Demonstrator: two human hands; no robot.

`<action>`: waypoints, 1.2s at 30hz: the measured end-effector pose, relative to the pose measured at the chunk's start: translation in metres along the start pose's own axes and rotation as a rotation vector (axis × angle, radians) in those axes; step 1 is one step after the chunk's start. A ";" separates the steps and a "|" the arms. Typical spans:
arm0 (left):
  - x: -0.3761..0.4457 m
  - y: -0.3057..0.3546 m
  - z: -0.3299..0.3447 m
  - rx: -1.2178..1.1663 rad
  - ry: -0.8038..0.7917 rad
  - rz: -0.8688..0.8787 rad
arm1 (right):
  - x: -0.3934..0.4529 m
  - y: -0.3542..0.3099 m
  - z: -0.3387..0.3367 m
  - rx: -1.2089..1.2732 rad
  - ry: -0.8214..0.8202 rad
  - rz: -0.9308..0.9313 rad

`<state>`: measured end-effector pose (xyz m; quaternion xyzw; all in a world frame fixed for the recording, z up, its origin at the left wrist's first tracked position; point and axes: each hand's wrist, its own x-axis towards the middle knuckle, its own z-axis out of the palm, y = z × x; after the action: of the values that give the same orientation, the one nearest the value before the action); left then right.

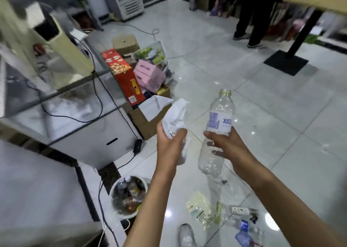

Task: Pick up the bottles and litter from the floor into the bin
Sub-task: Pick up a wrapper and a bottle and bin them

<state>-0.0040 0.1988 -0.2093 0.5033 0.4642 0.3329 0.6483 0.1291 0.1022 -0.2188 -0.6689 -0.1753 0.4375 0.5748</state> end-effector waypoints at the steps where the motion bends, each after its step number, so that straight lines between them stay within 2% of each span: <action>1: -0.005 0.008 -0.012 -0.009 0.025 -0.003 | -0.005 -0.007 0.012 -0.004 -0.020 -0.018; 9: -0.024 0.039 -0.125 -0.060 0.255 0.046 | -0.026 -0.031 0.124 -0.101 -0.237 -0.062; 15: -0.007 0.047 -0.230 -0.105 0.412 0.100 | -0.013 -0.026 0.244 -0.139 -0.376 -0.068; 23: 0.038 0.032 -0.339 -0.153 0.504 0.124 | 0.031 0.001 0.373 -0.146 -0.418 -0.044; 29: 0.071 -0.037 -0.384 -0.258 0.558 0.053 | 0.076 0.059 0.423 -0.211 -0.409 0.013; 33: 0.096 -0.119 -0.400 -0.325 0.690 -0.061 | 0.112 0.120 0.440 -0.290 -0.423 0.017; 36: 0.123 -0.199 -0.407 -0.295 0.739 -0.106 | 0.147 0.194 0.450 -0.325 -0.445 0.012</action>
<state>-0.3503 0.3952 -0.4585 0.2267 0.6387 0.5206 0.5193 -0.1953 0.4337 -0.4341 -0.6409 -0.3610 0.5433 0.4047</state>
